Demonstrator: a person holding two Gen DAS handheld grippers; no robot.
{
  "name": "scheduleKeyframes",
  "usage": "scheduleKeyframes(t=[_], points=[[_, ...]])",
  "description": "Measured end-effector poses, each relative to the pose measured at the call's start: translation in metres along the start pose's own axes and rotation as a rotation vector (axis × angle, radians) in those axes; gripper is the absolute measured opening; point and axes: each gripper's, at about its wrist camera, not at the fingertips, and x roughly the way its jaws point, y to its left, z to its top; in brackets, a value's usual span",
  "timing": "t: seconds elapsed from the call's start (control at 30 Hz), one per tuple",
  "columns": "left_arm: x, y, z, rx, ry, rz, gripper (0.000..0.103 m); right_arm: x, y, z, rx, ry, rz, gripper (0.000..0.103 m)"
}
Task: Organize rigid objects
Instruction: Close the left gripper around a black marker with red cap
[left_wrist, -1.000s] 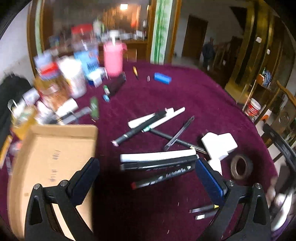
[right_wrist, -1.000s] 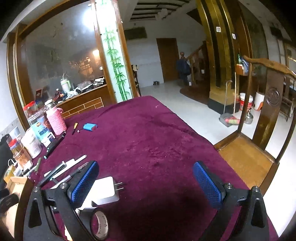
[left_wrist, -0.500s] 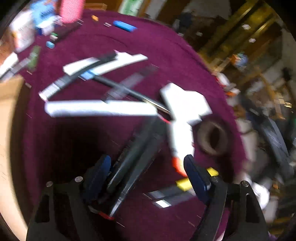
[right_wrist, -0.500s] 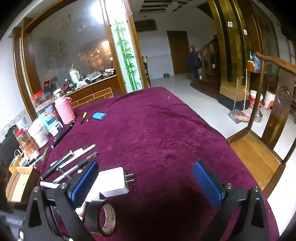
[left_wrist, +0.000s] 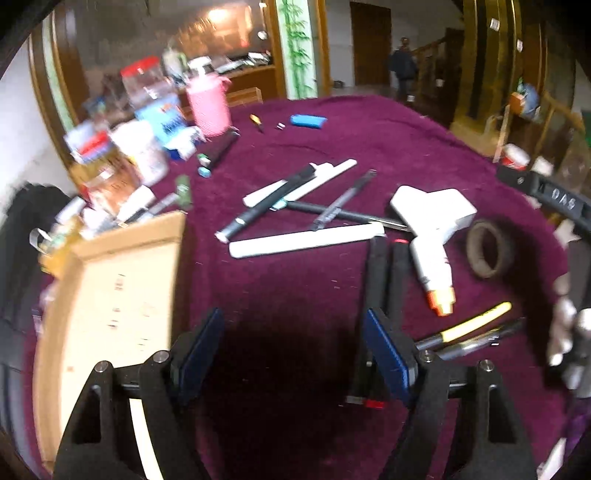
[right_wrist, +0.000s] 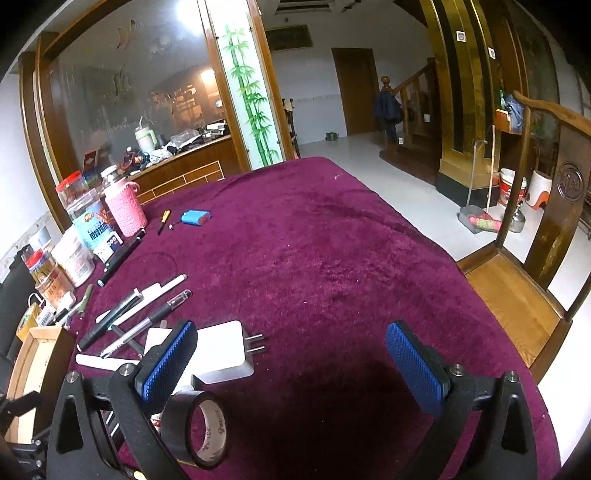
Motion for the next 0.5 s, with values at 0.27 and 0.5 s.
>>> scheduleKeyframes(t=[0.27,0.5], points=[[-0.018,-0.005,0.000,-0.003,-0.069,0.114,0.080,0.006,0.003,-0.001,-0.013,0.022,-0.010,0.102],[-0.021,-0.007,-0.002,0.010,-0.076,0.147,0.080,0.008,0.005,-0.003,-0.024,0.032,-0.009,0.102]])
